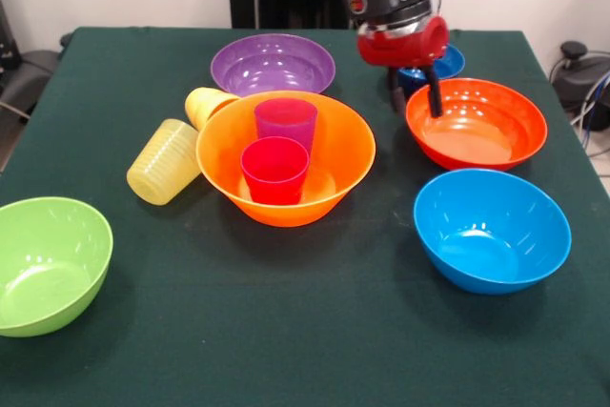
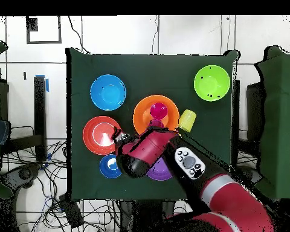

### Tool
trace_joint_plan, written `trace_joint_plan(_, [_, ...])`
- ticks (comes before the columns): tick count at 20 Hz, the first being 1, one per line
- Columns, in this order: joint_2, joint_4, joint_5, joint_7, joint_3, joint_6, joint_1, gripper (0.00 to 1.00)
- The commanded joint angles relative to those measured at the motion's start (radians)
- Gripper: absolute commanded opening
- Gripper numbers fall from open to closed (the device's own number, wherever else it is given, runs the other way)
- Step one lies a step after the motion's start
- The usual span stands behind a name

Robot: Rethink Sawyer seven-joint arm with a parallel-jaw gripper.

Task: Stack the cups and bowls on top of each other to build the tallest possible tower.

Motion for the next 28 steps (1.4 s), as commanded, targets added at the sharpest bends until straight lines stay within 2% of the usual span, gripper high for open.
trace_joint_plan(1, [0.068, 0.042, -0.095, -0.081, 0.134, 0.060, -0.053, 1.00])
trace_joint_plan(4, [0.060, 0.053, -0.076, -0.088, 0.162, 0.092, -0.075, 1.00])
trace_joint_plan(10, [0.039, 0.071, -0.072, -0.052, 0.171, 0.102, -0.062, 1.00])
trace_joint_plan(15, [0.046, 0.057, -0.108, 0.006, 0.131, 0.071, -0.007, 1.00])
trace_joint_plan(23, [0.079, 0.014, -0.078, 0.021, 0.089, 0.107, 0.004, 1.00])
trace_joint_plan(28, [0.047, 0.018, -0.068, 0.064, 0.061, 0.100, 0.022, 1.00])
